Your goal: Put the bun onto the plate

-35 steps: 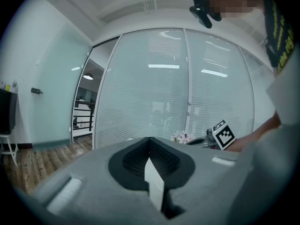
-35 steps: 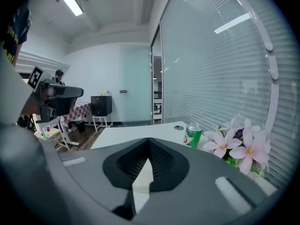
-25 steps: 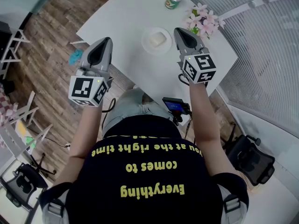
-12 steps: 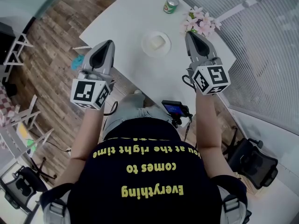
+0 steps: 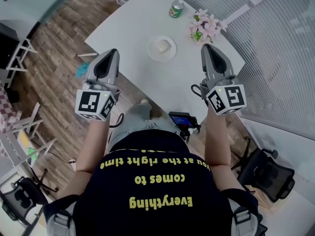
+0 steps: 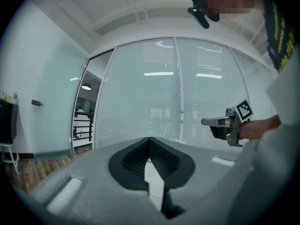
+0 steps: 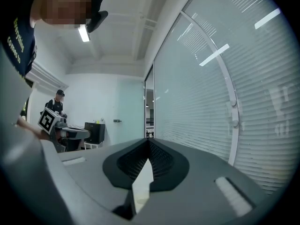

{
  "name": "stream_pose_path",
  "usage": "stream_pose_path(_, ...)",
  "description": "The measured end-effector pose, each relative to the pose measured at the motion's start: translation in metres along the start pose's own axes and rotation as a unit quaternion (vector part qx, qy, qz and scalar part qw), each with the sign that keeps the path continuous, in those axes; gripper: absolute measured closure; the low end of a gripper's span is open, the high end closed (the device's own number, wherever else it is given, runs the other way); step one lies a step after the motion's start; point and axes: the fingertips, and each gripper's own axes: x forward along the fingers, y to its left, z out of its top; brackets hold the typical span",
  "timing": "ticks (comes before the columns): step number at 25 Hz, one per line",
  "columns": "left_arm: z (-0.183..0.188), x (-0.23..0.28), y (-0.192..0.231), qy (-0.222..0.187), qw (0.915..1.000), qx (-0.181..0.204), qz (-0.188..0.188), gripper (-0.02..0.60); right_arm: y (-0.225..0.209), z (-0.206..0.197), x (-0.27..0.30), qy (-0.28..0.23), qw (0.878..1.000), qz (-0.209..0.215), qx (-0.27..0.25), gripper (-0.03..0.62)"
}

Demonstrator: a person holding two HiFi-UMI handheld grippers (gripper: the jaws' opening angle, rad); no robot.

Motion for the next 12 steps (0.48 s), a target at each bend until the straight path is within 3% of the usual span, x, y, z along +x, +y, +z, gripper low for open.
stream_pose_path(12, -0.002, 0.0, -0.029, 0.0, 1.0, 0.003, 0.001, 0.583, -0.004, 0.021, -0.06, -0.022, 1.0, -0.021, -0.004, 0.586)
